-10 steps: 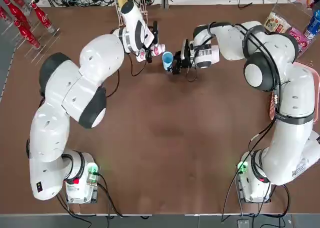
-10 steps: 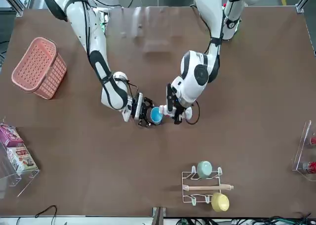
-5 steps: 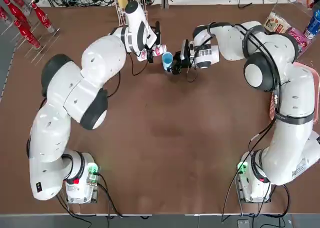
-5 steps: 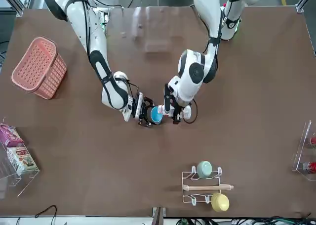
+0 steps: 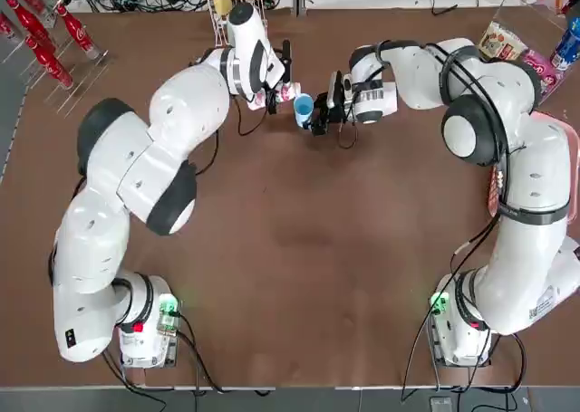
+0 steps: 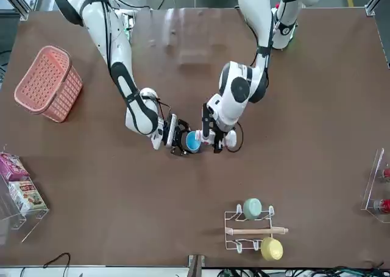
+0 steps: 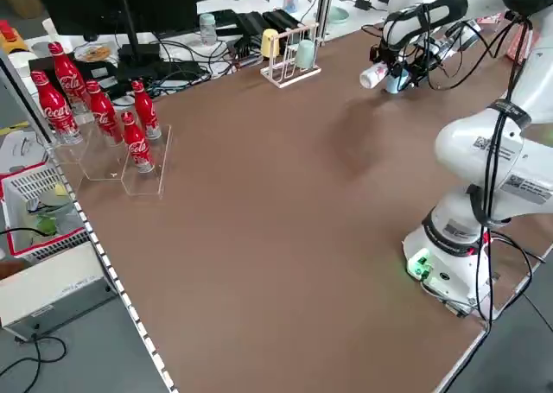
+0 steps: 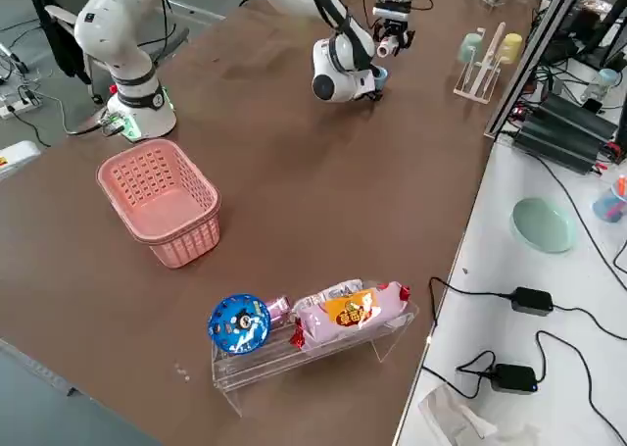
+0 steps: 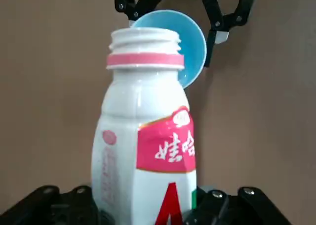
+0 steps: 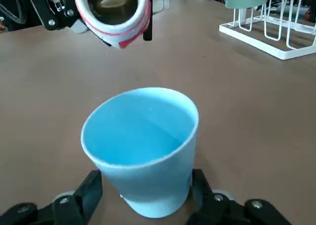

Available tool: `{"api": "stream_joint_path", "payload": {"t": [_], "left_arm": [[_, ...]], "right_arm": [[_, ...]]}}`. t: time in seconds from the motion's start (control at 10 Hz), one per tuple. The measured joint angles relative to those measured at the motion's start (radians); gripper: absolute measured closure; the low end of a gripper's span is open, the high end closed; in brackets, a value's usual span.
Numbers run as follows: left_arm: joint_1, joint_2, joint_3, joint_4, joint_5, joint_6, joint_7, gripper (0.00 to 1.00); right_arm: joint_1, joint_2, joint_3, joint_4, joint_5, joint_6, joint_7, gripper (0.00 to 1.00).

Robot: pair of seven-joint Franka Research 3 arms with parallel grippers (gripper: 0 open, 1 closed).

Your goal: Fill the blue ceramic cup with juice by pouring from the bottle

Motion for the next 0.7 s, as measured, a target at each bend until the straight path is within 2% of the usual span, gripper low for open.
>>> {"api": "stream_joint_path", "payload": {"t": [0.4, 0.7], "left_arm": [[-0.018, 0.001, 0.003, 0.015, 0.094, 0.000, -0.053, 0.57], [-0.025, 0.004, 0.005, 0.024, 0.123, 0.000, -0.072, 0.57]], "right_arm": [[0.000, 0.000, 0.000, 0.000, 0.001, 0.000, 0.000, 0.18], [0.000, 0.000, 0.000, 0.000, 0.003, 0.000, 0.000, 0.18]]}}
